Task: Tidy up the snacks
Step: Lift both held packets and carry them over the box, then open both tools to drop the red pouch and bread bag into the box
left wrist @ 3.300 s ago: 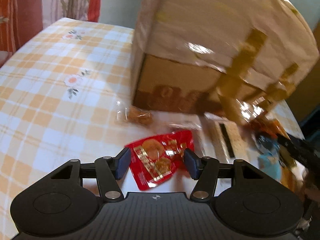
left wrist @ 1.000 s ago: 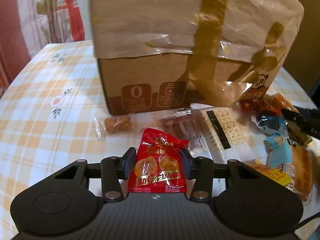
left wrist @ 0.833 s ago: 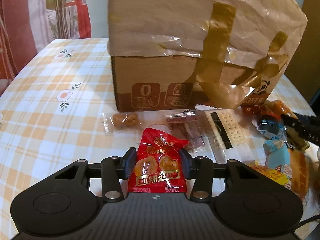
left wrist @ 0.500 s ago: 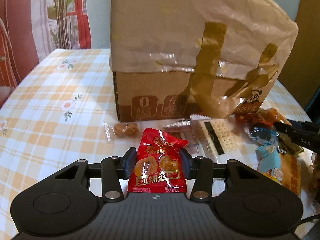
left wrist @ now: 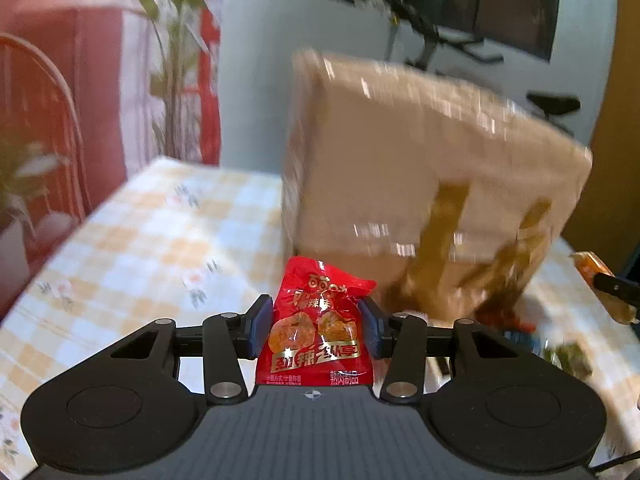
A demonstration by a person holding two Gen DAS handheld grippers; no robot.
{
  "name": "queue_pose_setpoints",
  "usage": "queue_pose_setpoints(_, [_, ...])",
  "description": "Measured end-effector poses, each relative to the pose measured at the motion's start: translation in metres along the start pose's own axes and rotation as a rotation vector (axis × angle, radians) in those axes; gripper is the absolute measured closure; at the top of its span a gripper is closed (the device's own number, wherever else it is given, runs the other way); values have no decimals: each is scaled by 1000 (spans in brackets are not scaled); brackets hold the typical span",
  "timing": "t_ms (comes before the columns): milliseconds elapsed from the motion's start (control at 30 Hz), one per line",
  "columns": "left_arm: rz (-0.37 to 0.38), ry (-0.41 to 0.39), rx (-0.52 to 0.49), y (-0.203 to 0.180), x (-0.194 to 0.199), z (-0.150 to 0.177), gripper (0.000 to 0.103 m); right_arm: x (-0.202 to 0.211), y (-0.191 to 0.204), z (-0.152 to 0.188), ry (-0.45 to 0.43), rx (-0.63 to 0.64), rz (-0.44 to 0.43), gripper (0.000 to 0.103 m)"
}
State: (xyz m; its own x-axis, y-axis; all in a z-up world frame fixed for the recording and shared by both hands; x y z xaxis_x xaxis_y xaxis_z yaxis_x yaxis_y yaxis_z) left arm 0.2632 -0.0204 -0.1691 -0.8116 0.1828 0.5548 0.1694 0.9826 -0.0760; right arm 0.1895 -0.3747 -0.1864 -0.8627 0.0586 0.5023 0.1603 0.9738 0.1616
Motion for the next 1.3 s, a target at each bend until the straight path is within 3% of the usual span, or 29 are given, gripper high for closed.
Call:
queue_pose_setpoints(300, [-87, -217, 31, 23, 49, -72, 54, 36, 11, -80, -178, 30, -17, 64])
queue_pose_setpoints(433, [-67, -287, -2, 12, 56, -114, 54, 43, 26, -114, -243, 58, -46, 64])
queue_pose_setpoints(633, [10, -328, -58, -27, 38, -165, 53, 38, 63, -164, -304, 111, -125, 64])
queue_pose_setpoints(767, [47, -330, -99, -56, 16, -185, 53, 18, 94, -187, -304, 163, -179, 64])
queue_pose_setpoints(900, [102, -290, -114, -78, -16, -189, 53, -18, 113, -196, -237, 135, -219, 64])
queue_pose_setpoints(1033, [107, -249, -165, -87, -42, -181, 53, -47, 119, -196, -180, 128, -211, 64])
queue_pose_setpoints(1300, [99, -177, -164, -82, -72, -170, 49, -71, 108, -179, -92, 109, -161, 64])
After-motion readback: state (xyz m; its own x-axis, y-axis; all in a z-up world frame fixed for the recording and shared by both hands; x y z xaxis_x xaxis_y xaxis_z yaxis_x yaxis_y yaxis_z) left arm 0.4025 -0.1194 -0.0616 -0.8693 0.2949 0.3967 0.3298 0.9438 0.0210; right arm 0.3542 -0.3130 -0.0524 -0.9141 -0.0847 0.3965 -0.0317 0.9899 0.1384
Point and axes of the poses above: each gripper's, at about its wrist camera, not at the fingertips, and x roughly against the way its jaws point, y to its left, z to its underside, the point moved 9 cm from there along -x, roughly the way its jaws point, and after that the axes turned 3 degrees about -x, right-handed, at the moved point
